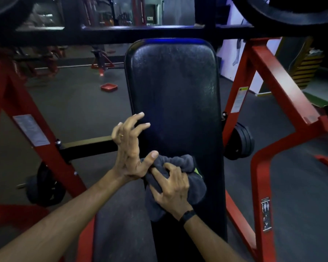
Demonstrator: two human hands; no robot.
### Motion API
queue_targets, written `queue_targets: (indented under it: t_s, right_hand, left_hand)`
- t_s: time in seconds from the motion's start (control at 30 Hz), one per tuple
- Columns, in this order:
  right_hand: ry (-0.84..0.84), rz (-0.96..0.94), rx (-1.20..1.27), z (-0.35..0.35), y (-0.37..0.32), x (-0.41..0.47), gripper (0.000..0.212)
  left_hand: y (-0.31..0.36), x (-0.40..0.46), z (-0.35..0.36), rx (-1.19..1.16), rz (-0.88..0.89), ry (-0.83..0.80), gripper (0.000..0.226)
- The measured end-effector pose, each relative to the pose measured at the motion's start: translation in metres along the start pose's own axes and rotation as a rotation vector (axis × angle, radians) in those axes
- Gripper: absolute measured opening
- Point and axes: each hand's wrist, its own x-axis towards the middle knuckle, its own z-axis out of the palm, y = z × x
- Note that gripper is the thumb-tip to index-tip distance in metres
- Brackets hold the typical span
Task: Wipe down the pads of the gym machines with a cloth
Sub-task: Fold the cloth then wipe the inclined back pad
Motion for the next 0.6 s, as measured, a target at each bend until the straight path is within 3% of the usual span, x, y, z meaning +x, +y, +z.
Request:
queue_targets:
  t_s: [0.17, 0.3, 0.47, 0.6]
  right_hand:
    - [0.099, 0.04, 0.024, -0.002, 0.037, 0.089, 0.036]
    - [0.151, 0.146, -0.06, -0.017, 0.088, 0.131, 0.039]
    - [0.271, 0.349, -0.092, -0.03, 0.125, 0.124, 0.03]
    - [0.371, 0.625, -0.078, -0.026, 0.123, 0.082, 0.032]
  left_hand:
    - [0.0, 0.037, 0.01, 0.044, -0.036, 0.097, 0.062]
    - [0.002, 0.069, 0.024, 0.073, 0.109, 0.019, 0.059]
    - [0.0, 0.085, 0.04, 0.235, 0.312, -0.122, 0.059]
    - [-0.003, 0.079, 0.044, 0.297, 0.413, -0.113, 0.06]
